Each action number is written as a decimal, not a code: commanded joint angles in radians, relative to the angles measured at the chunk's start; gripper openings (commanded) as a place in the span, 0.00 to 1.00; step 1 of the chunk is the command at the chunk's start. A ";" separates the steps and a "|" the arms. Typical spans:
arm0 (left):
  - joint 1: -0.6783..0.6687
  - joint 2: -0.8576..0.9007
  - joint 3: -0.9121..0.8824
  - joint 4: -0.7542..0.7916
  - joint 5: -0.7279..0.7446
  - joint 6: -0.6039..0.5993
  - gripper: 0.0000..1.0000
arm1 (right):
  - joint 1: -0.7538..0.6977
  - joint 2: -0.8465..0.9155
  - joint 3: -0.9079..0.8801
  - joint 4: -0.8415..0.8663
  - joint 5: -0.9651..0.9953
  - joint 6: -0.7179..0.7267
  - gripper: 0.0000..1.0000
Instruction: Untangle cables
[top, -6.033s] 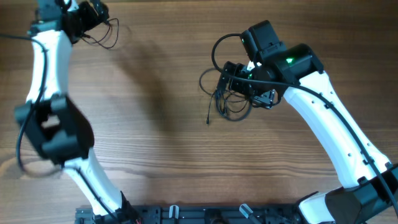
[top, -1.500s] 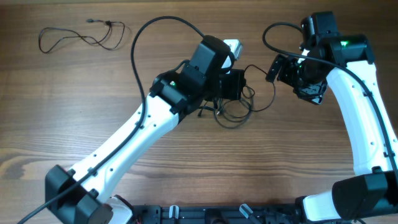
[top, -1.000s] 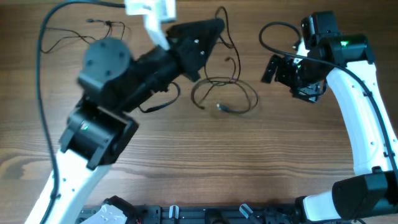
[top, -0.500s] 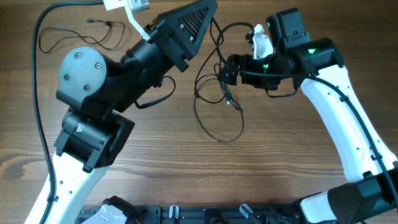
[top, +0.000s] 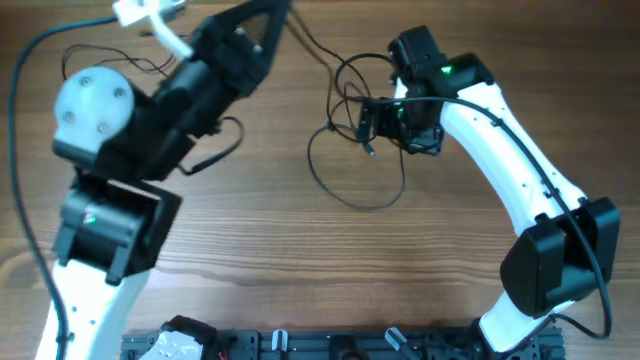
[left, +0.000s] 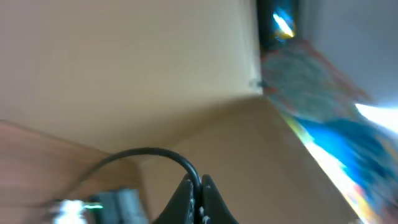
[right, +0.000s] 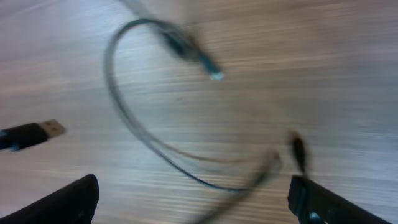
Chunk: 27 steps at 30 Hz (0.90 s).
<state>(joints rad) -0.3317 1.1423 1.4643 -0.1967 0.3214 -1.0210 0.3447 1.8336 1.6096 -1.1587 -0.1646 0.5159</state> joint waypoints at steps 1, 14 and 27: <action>0.122 -0.076 0.010 -0.089 -0.019 0.026 0.04 | -0.097 0.005 -0.002 -0.035 0.090 -0.003 1.00; 0.370 -0.170 0.010 -0.288 -0.019 0.047 0.04 | -0.186 0.006 -0.002 -0.079 0.014 -0.111 1.00; 0.330 -0.156 0.010 0.409 0.430 -0.235 0.04 | -0.185 0.006 -0.002 -0.082 -0.089 -0.100 1.00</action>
<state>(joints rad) 0.0051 0.9833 1.4654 0.2230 0.7010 -1.2194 0.1600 1.8336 1.6096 -1.2407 -0.2100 0.4152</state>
